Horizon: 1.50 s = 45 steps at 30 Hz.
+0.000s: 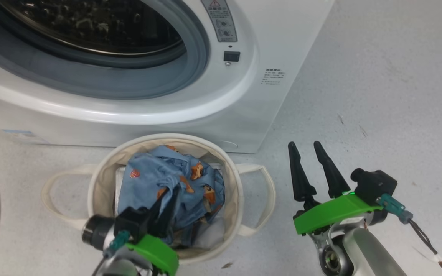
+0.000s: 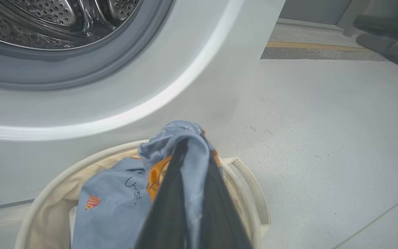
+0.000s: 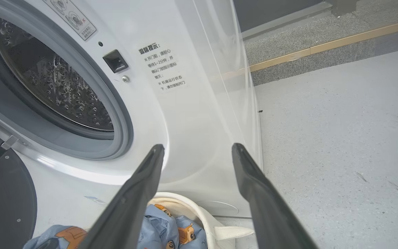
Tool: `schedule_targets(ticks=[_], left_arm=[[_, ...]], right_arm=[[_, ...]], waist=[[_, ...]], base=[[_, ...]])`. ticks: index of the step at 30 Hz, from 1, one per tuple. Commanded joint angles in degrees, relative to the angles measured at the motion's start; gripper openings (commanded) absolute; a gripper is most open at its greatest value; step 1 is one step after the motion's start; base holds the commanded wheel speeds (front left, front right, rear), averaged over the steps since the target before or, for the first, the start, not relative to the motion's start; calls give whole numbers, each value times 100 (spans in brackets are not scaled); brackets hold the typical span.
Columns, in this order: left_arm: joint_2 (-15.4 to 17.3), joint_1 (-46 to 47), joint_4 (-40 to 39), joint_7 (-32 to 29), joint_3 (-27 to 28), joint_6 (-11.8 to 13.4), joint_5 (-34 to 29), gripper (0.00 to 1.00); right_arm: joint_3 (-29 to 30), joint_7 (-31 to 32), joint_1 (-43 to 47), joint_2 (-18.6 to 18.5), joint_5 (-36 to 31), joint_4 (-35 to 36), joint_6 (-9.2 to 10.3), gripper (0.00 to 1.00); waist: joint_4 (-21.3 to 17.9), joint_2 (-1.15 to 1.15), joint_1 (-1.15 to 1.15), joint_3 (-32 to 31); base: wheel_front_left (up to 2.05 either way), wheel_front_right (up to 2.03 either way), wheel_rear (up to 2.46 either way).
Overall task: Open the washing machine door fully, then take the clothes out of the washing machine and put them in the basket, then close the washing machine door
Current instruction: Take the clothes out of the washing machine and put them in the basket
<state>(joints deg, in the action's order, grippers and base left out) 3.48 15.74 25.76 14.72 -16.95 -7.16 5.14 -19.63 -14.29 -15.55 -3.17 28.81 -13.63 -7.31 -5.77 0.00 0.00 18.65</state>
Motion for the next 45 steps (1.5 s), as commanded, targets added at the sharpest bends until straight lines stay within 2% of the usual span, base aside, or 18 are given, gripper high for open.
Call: schedule_targets(ticks=[1, 5, 9, 15, 17, 18, 19, 20, 24, 29, 45], left_arm=[[-3, 205, -124, 28, 207, -24, -46, 0], [-3, 575, 616, 28, 287, 86, -158, 0], [33, 965, 1331, 28, 405, 243, -221, 9], [73, 1349, 2087, 28, 720, 519, -117, 5], [72, 1393, 2225, 28, 783, 565, -95, 11], [71, 1402, 2294, 28, 812, 570, -78, 23], [69, 1404, 2375, 28, 846, 579, -57, 83], [64, 1402, 2478, 28, 899, 612, -19, 100], [32, 1425, 2563, 28, 957, 566, 44, 100], [-5, 1306, 2158, 28, 947, 521, 17, 100], [-43, 34, -205, 28, 1115, 405, 34, 100]], right_arm=[[-123, -71, -133, 29, -51, 199, -18, 100], [-156, -71, -209, 29, -52, 231, -18, 100], [-171, -71, -307, 29, -38, 274, -18, 100], [-115, -71, -407, 29, -31, 323, -18, 100], [-77, -71, -415, 29, -46, 334, -18, 100], [-64, -71, -416, 29, -55, 338, -18, 100], [-55, -71, -416, 29, -68, 338, -18, 100], [-50, -71, -416, 29, -78, 337, -18, 100], [-59, -71, -425, 29, -94, 337, -18, 100], [-54, -71, -389, 29, -133, 295, -18, 100], [-70, -71, -69, 29, -28, 135, -18, 100]], waist=[[-33, 0, 0, 45], [-105, 0, 0, 191], [-182, 0, 0, 394], [-279, 0, 0, 619], [-283, 0, 0, 653], [-281, 0, 0, 666], [-275, 0, 0, 674], [-267, 0, 0, 676], [-208, 0, 0, 641], [-51, 0, 0, 451], [392, 0, 0, -730]], base=[[0, 0, 0], [0, 0, 0], [0, 0, 0], [0, 0, 0], [0, 0, 0], [0, 0, 0], [0, 0, 0], [0, 0, 0], [0, 0, 0], [0, 0, 0], [0, 0, 0]])
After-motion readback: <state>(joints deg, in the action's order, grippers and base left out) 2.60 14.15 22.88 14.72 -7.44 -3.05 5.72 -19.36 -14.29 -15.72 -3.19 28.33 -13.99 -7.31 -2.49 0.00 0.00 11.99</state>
